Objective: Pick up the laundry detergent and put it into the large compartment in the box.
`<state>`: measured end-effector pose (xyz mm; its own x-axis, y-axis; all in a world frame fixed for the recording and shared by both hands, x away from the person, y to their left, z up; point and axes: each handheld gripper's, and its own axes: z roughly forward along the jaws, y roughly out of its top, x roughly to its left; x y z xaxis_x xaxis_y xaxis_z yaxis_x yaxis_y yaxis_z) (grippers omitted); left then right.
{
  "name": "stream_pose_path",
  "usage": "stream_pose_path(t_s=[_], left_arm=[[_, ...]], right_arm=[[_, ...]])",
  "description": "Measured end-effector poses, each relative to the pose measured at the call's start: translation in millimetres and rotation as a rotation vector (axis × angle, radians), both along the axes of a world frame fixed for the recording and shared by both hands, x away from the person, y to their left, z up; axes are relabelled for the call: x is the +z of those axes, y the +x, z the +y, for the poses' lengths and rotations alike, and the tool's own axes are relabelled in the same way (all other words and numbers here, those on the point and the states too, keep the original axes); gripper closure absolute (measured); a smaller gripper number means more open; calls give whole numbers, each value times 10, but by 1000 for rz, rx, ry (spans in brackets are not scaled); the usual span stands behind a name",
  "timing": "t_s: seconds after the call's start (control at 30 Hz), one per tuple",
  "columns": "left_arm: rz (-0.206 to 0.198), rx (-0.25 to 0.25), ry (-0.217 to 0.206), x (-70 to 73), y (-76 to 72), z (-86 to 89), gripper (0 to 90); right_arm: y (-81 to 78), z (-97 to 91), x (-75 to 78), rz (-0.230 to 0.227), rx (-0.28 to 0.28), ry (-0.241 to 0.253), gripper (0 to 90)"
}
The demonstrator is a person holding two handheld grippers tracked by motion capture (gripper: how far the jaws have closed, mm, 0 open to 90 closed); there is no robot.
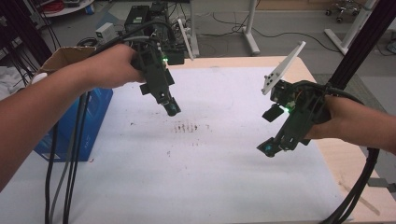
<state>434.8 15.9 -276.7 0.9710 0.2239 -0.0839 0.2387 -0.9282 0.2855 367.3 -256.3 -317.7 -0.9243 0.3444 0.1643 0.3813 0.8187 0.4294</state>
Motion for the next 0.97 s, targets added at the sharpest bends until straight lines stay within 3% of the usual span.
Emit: stream_pose_path(t_s=[0.97], left_arm=[[3,22,-4,-79,9,50,16]], right_arm=[[7,8,-54,5,0,3,12]])
